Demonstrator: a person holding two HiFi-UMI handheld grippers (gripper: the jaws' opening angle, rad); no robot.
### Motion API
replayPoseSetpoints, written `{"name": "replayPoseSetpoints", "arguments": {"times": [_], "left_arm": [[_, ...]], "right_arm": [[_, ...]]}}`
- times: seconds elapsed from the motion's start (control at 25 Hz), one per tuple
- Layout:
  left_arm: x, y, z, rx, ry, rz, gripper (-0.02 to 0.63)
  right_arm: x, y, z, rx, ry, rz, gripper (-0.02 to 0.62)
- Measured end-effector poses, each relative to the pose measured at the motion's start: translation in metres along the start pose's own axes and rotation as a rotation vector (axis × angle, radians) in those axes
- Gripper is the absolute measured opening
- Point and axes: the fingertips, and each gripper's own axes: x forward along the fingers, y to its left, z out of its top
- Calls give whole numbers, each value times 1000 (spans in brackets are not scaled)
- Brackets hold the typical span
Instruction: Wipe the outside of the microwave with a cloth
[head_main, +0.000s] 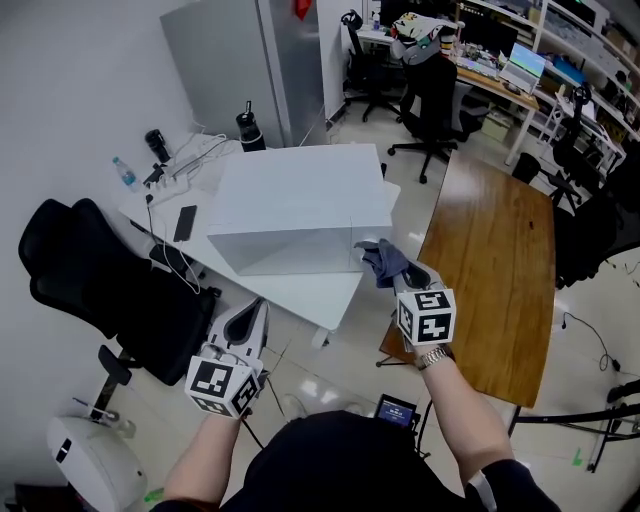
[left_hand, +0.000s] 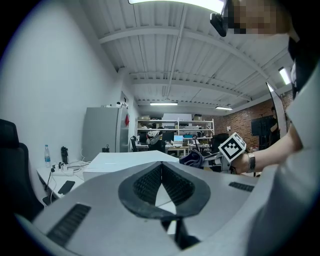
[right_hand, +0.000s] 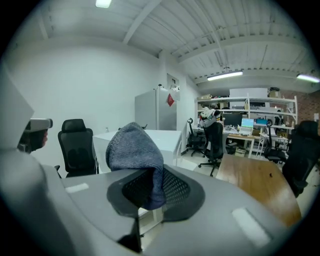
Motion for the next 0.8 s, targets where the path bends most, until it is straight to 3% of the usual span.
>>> {"name": "replayPoseSetpoints", "arguments": {"times": [0.8], "left_arm": [[-1,-56,10,23,-29,-44,6]], "right_arm": [[-83,64,40,-74,-127,177,44]]}}
